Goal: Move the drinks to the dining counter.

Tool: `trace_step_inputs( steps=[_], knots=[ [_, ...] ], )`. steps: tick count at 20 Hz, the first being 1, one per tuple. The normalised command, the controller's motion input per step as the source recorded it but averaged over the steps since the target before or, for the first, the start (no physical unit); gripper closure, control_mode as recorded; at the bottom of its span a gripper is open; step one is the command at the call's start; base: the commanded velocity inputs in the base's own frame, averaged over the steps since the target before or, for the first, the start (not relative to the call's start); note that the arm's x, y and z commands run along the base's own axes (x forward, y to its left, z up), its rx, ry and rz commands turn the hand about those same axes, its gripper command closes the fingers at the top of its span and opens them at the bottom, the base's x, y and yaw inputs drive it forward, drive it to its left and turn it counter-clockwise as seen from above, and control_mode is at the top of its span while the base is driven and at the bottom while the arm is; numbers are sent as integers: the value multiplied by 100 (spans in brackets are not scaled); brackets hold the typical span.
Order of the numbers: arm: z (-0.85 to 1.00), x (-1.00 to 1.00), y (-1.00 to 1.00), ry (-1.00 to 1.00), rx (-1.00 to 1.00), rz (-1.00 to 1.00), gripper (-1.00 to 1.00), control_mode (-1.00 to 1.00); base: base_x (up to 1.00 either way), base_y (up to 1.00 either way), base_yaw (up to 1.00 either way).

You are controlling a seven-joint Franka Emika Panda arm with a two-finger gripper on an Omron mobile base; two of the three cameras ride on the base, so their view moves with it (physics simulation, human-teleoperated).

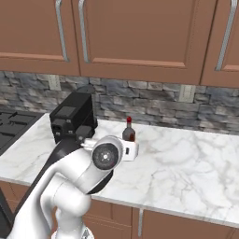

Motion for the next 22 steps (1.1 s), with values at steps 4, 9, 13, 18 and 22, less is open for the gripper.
trace_step_inputs(
  steps=[4, 9, 13, 18, 22],
  knots=[
    [0, 31, -1, 8, 0, 3, -100, -100, 0, 0, 0],
    [-5, 34, -30, 9, -1, 0, -100, -100, 0, 0, 0],
    [-16, 33, -61, 1, -1, 13, -100, -100, 0, 0, 0],
    [-18, 12, -65, -9, 0, 32, -100, -100, 0, 0, 0],
    [-34, 14, -42, -26, -3, 42, -100, -100, 0, 0, 0]
  ],
)
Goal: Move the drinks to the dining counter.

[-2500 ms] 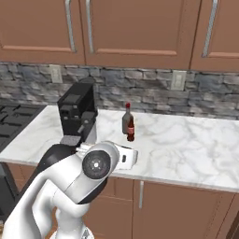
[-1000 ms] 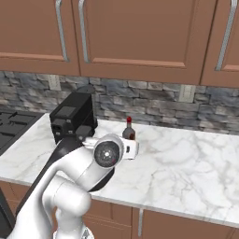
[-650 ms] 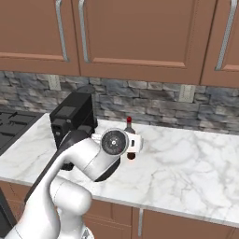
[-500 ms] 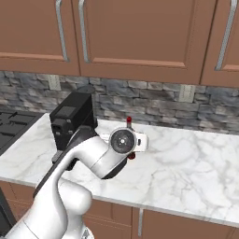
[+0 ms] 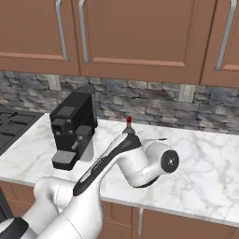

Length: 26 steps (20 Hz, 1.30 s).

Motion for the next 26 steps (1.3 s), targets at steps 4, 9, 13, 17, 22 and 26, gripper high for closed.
trace_step_inputs(
  steps=[4, 9, 13, 17, 22, 26],
  knots=[
    [-22, 26, -16, -29, -8, 51, -100, -100, 0, 0, 0],
    [-6, 41, 0, -19, -13, 58, -100, -100, 0, 0, 0],
    [1, 22, 1, -4, -19, 45, -100, -100, 0, 0, 0],
    [6, 2, 15, 0, -20, 16, -100, -100, 0, 0, 0],
    [-7, 0, 0, 0, -3, -7, -100, -100, 0, 0, 0],
    [-23, -6, 0, 0, 0, -19, -100, -100, 0, 0, 0]
  ],
)
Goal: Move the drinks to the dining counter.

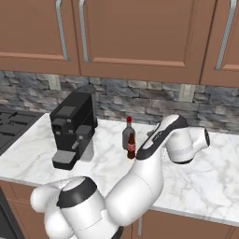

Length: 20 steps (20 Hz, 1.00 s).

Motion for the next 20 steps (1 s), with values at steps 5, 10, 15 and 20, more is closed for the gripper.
trace_step_inputs(
  steps=[5, 10, 15, 20],
  knots=[
    [-22, -28, 15, -4, 0, -22, -100, -100, 0, 0, 0],
    [-8, -2, 47, -1, -2, -17, -100, -100, 0, 0, 0],
    [-3, 22, 33, 0, 0, -4, -100, -100, 0, 0, 0],
    [-12, 18, 6, 2, 0, 0, -100, -100, 0, 0, 0]
  ],
)
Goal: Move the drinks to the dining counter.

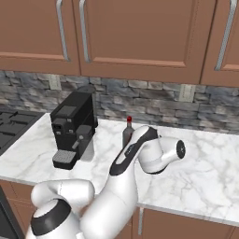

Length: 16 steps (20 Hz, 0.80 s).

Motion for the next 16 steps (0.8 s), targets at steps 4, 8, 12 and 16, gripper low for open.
trace_step_inputs(
  steps=[4, 8, 12, 16],
  knots=[
    [-13, 24, 0, 10, 0, 0, -100, -100, 0, 0, 0],
    [-11, 20, 0, 9, 0, 0, -100, -100, 0, 0, 0],
    [-2, 25, 0, 10, 2, 0, -100, -100, 0, 0, 0],
    [0, 8, 0, 7, 3, 0, -100, -100, 0, 0, 0]
  ],
)
